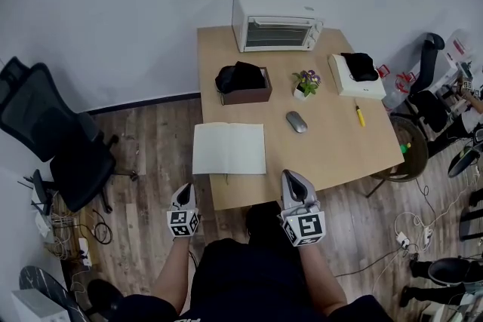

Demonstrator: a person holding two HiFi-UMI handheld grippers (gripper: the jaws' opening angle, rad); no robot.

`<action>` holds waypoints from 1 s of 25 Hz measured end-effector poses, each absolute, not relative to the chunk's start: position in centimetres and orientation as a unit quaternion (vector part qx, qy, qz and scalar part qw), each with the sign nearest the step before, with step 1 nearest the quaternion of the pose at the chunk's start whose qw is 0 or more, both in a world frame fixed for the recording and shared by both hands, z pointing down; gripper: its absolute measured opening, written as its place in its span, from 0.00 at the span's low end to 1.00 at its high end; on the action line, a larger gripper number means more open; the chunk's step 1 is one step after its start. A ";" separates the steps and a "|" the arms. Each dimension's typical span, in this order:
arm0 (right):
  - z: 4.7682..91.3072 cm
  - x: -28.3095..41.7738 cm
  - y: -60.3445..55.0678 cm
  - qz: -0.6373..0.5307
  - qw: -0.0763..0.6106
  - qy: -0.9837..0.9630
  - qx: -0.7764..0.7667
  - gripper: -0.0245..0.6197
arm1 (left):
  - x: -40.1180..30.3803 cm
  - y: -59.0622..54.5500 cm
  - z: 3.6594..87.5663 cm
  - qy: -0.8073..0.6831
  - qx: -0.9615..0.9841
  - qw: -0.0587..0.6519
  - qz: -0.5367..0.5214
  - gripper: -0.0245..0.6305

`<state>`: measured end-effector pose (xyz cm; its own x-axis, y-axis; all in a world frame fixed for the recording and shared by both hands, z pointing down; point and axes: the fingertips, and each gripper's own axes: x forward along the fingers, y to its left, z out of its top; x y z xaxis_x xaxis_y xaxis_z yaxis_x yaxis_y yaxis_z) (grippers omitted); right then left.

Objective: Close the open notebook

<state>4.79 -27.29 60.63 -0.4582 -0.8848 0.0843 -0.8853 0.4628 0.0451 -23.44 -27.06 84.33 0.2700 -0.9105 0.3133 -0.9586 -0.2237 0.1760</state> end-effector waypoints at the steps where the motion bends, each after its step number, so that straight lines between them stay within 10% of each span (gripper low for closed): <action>1: 60.8 4.8 -27.4 0.004 0.048 -0.855 0.517 0.04 | -23.3 -27.3 84.6 -0.599 0.779 0.168 0.073 0.02; 25: 63.3 4.2 -29.2 0.017 0.067 -0.858 0.508 0.04 | -22.5 -32.9 88.6 -0.590 0.778 0.196 0.090 0.03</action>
